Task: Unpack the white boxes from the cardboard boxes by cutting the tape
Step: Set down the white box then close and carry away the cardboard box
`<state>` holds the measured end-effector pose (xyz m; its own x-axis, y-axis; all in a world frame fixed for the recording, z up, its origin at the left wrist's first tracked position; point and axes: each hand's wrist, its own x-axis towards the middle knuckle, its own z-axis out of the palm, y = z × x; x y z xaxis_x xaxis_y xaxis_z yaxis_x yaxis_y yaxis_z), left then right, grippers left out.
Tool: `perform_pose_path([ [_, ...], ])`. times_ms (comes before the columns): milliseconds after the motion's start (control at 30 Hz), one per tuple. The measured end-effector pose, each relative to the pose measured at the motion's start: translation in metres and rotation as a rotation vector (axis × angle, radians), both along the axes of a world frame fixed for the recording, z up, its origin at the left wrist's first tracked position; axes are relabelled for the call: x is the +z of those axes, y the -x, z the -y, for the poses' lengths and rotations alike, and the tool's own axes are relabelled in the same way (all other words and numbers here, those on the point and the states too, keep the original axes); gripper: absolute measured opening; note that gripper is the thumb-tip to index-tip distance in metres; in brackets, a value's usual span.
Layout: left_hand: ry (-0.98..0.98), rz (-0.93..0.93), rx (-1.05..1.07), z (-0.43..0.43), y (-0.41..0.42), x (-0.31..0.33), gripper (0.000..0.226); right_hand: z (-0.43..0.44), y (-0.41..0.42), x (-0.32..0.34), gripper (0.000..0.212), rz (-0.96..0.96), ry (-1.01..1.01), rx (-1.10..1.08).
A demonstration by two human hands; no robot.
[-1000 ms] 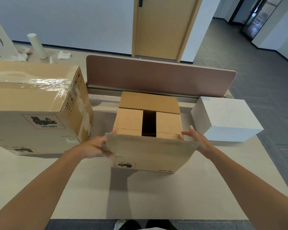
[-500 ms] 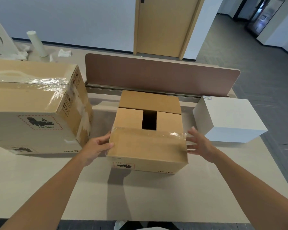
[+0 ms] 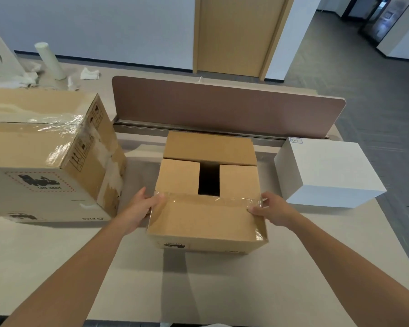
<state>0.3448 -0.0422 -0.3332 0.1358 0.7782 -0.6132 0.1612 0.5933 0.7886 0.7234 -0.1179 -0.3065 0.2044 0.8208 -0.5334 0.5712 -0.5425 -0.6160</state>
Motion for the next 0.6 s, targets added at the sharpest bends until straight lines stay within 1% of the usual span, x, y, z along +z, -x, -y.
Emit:
perform_pose_path([
  [67, -0.074, -0.175, -0.064, -0.002, -0.015, 0.003, 0.079, -0.005, -0.006, 0.007, 0.029, 0.011, 0.037, 0.050],
  [100, -0.111, -0.243, -0.084, -0.003, -0.023, 0.002, 0.071, -0.009, -0.008, 0.009, 0.026, 0.018, 0.070, 0.086],
  [167, -0.169, -0.310, -0.062, -0.003, -0.037, -0.002, 0.062, -0.018, -0.014, 0.015, 0.034, 0.063, 0.193, 0.153],
  [233, -0.213, -0.296, -0.022, -0.001, -0.048, -0.004, 0.048, -0.033, -0.022, 0.020, 0.042, 0.182, 0.303, 0.235],
  [267, -0.237, -0.292, -0.010, 0.000, -0.051, -0.006, 0.041, -0.043, -0.028, 0.021, 0.043, 0.259, 0.303, 0.260],
  [300, -0.256, -0.292, 0.002, 0.001, -0.054, -0.005, 0.036, -0.057, -0.035, 0.020, 0.046, 0.315, 0.260, 0.253],
  [333, -0.270, -0.283, 0.015, 0.003, -0.055, -0.004, 0.031, -0.070, -0.042, 0.021, 0.051, 0.321, 0.193, 0.210],
  [400, -0.279, -0.276, 0.024, 0.004, -0.055, -0.005, 0.026, -0.098, -0.052, 0.023, 0.053, 0.228, 0.038, 0.082],
  [467, -0.276, -0.298, 0.021, 0.003, -0.055, -0.005, 0.029, -0.123, -0.053, 0.027, 0.049, 0.148, -0.047, -0.017],
  [533, -0.270, -0.328, 0.020, 0.002, -0.057, -0.004, 0.034, -0.145, -0.048, 0.025, 0.063, 0.080, -0.048, -0.121],
  [600, -0.273, -0.344, 0.017, 0.002, -0.058, -0.004, 0.036, -0.165, -0.042, 0.021, 0.077, -0.082, 0.002, -0.255],
])
